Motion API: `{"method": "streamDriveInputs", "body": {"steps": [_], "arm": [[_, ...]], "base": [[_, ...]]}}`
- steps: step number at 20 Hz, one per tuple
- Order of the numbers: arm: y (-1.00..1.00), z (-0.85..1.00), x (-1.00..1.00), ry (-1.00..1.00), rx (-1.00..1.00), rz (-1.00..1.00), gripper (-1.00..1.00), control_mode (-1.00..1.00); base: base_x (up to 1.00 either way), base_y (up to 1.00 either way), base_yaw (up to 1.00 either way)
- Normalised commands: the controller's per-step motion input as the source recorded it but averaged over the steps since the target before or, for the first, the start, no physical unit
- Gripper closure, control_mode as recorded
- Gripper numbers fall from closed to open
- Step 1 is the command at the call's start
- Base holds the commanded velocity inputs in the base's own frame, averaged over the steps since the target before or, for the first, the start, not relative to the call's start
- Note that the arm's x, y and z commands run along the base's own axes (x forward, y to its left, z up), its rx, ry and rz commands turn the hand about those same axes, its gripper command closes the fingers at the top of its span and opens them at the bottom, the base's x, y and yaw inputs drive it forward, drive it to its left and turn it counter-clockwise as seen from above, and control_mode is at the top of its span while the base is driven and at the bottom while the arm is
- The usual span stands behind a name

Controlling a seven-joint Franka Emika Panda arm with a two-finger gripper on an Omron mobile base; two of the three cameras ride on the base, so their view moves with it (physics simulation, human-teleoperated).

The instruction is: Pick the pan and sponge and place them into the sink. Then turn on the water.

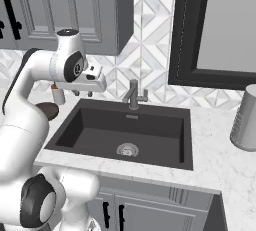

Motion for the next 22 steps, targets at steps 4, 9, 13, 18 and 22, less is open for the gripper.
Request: {"method": "streamDriveInputs", "body": {"steps": [4, 9, 13, 18, 22], "arm": [[0.60, -0.21, 0.21, 0.00, 0.00, -0.01, -1.00, -1.00], [1.00, -0.39, 0.11, 0.00, 0.00, -0.03, -1.00, -1.00], [1.00, -0.49, 0.00, 0.00, 0.00, -0.02, -1.00, -1.00], [1.00, -0.56, 0.21, 0.08, 0.00, 0.00, -1.00, -1.00], [1.00, -0.58, 0.52, 0.11, 0.00, 0.00, -1.00, -1.00]], "base": [[0.00, 0.00, 0.00], [0.00, 0.00, 0.00], [0.00, 0.00, 0.00], [0.00, 0.00, 0.00], [0.00, 0.00, 0.00]]}}
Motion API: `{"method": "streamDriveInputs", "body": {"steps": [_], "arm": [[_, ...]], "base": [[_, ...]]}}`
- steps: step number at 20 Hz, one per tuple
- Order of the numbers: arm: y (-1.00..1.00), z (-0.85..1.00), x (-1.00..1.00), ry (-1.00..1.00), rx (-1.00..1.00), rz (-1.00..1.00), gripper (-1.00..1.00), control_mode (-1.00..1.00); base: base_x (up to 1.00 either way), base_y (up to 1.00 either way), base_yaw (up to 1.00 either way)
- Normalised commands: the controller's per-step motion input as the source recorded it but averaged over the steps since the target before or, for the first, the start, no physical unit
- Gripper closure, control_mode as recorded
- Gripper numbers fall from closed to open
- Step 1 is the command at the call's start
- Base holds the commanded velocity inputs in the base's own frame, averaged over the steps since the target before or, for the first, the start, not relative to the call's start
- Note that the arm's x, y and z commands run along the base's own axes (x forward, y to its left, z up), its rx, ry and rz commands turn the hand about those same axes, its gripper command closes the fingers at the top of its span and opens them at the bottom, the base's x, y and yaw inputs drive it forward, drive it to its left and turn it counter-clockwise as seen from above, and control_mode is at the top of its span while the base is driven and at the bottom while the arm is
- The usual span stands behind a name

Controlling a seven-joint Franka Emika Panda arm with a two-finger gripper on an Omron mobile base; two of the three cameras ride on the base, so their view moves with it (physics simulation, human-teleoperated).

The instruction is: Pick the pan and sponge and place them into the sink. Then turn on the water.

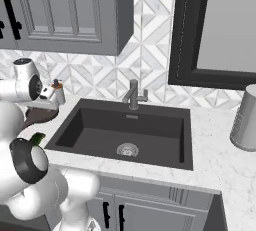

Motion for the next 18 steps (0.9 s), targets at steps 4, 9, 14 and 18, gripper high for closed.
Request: {"method": "streamDriveInputs", "body": {"steps": [4, 9, 14, 18], "arm": [[0.98, -0.62, 0.92, 0.02, 0.00, 0.00, -1.00, -1.00], [0.88, -0.29, 0.76, 0.03, 0.00, -0.01, -1.00, -1.00], [0.61, -0.14, 0.16, 0.01, 0.00, -0.01, -1.00, -1.00], [0.23, -0.08, 0.00, 0.00, 0.00, 0.00, -1.00, -1.00]], "base": [[0.00, 0.00, 0.00], [0.00, 0.00, 0.00], [0.00, 0.00, 0.00], [0.00, 0.00, 0.00]]}}
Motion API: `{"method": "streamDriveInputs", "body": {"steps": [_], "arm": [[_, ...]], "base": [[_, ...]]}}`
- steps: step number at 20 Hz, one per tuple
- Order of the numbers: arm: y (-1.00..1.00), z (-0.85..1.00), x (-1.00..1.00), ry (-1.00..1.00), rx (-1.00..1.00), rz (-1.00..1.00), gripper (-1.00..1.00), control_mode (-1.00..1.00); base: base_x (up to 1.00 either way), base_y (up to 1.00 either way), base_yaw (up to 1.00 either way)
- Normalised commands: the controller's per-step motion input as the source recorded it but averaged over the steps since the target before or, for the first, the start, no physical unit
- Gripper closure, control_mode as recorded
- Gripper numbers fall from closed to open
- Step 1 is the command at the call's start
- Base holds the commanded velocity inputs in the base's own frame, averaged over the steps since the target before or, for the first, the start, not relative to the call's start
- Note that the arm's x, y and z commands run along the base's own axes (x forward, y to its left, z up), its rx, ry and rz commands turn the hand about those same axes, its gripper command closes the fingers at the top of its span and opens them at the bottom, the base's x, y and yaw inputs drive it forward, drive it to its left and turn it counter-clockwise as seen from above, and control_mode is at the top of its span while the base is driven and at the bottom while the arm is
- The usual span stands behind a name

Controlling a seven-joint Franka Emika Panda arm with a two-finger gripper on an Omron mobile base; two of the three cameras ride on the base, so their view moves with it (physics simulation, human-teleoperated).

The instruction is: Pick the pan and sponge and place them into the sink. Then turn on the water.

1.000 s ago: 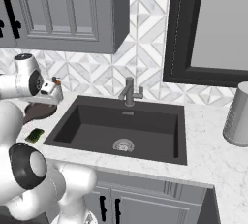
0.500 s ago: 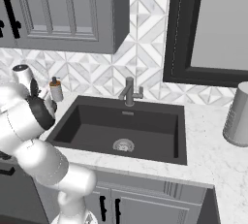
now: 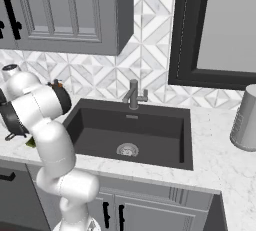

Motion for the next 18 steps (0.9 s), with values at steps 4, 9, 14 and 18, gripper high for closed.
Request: {"method": "streamDriveInputs", "body": {"steps": [4, 9, 14, 18], "arm": [[0.01, -0.13, 0.00, 0.02, 0.00, 0.00, -1.00, -1.00], [0.09, -0.30, 0.00, 0.00, 0.00, 0.00, -1.00, -1.00], [0.10, -0.31, 0.00, 0.03, 0.00, 0.00, -1.00, -1.00], [0.05, -0.30, 0.00, 0.03, 0.00, 0.00, -1.00, -1.00]], "base": [[0.00, 0.00, 0.00], [0.00, 0.00, 0.00], [0.00, 0.00, 0.00], [0.00, 0.00, 0.00]]}}
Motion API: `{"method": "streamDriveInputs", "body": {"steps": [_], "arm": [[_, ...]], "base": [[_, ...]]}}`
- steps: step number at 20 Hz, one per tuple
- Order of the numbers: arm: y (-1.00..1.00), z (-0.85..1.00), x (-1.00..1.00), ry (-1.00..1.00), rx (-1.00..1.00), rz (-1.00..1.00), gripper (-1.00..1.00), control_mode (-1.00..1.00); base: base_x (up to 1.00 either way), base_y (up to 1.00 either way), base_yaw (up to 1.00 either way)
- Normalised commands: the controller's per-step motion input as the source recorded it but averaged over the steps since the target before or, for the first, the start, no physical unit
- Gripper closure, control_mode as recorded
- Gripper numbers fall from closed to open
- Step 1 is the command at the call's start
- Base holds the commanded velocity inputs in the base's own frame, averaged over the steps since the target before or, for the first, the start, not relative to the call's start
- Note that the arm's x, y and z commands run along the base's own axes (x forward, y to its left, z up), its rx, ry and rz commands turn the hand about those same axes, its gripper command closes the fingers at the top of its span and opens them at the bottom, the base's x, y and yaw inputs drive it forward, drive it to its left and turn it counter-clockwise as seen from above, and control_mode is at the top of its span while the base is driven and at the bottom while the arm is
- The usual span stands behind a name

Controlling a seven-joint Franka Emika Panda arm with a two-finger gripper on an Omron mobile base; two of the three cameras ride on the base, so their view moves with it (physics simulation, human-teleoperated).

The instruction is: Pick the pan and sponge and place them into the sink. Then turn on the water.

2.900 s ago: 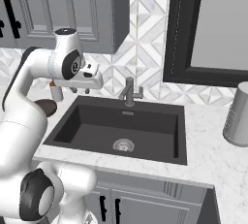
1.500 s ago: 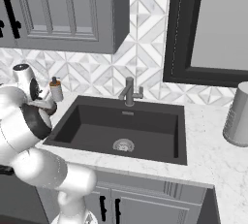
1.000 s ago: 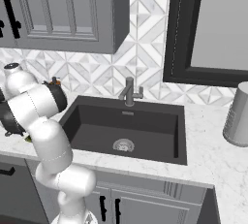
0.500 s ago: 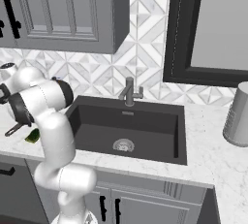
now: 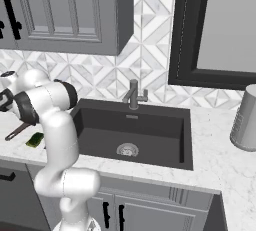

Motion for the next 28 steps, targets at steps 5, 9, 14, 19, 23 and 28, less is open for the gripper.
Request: {"method": "streamDriveInputs", "body": {"steps": [5, 9, 14, 19, 23, 28], "arm": [[0.00, -0.23, -0.03, 0.01, 0.00, 0.00, -1.00, -1.00], [0.00, -0.27, -0.04, 0.00, 0.00, 0.00, -1.00, -1.00], [0.01, -0.27, 0.00, 0.00, 0.00, 0.00, -1.00, -1.00], [0.12, -0.22, 0.00, 0.00, 0.00, 0.00, -1.00, -1.00], [0.21, -0.15, 0.11, 0.00, 0.00, 0.00, -1.00, -1.00], [0.12, -0.15, 0.14, 0.00, 0.00, 0.00, 1.00, -1.00]], "base": [[0.00, 0.00, 0.00], [0.00, 0.00, 0.00], [0.00, 0.00, 0.00], [0.00, 0.00, 0.00], [0.00, 0.00, 0.00], [0.00, 0.00, 0.00]]}}
